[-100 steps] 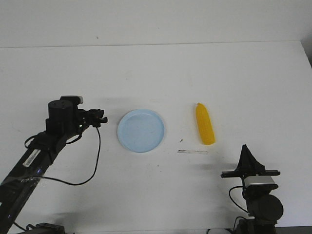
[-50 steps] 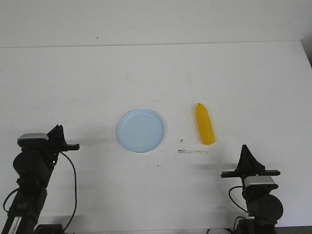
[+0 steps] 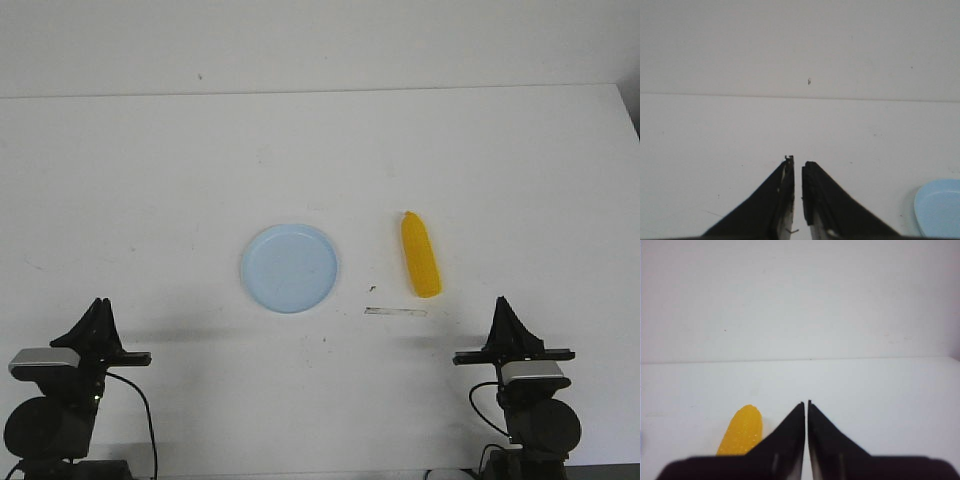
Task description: Place corn on plate with both arms
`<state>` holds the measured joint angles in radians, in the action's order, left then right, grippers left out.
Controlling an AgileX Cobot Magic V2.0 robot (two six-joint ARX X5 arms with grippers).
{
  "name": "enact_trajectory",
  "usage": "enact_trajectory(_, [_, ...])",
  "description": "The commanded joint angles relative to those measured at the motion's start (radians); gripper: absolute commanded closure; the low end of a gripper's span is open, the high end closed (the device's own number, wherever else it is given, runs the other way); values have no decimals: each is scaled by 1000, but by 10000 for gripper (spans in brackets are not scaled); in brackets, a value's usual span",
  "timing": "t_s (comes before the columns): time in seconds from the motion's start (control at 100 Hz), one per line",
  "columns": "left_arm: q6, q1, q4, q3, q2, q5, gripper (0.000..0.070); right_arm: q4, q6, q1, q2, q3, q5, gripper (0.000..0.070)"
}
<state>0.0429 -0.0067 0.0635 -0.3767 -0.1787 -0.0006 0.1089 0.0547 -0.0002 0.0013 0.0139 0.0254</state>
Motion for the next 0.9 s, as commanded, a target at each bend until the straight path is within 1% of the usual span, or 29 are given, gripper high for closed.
enact_trajectory(0.0, [-10, 3, -12, -8, 12, -1, 675, 11, -4, 1, 0, -1, 0, 692])
enact_trajectory(0.11, [-8, 3, -12, -8, 27, -1, 657, 11, -3, 1, 0, -1, 0, 692])
enact_trajectory(0.43, [-8, 2, -12, -8, 31, 0, 657, 11, -4, 1, 0, -1, 0, 692])
enact_trajectory(0.59, [-8, 2, -12, -8, 31, 0, 657, 31, -5, 0, 0, -1, 0, 692])
enact_trajectory(0.74, [-8, 2, -12, -8, 31, 0, 657, 89, -13, 2, 0, 10, 0, 692])
enact_trajectory(0.8, [-8, 2, -12, -8, 31, 0, 657, 58, -48, 2, 1, 44, 3, 692])
enact_trajectory(0.89, [-8, 2, -12, -8, 31, 0, 657, -43, -112, 6, 26, 127, 0, 692])
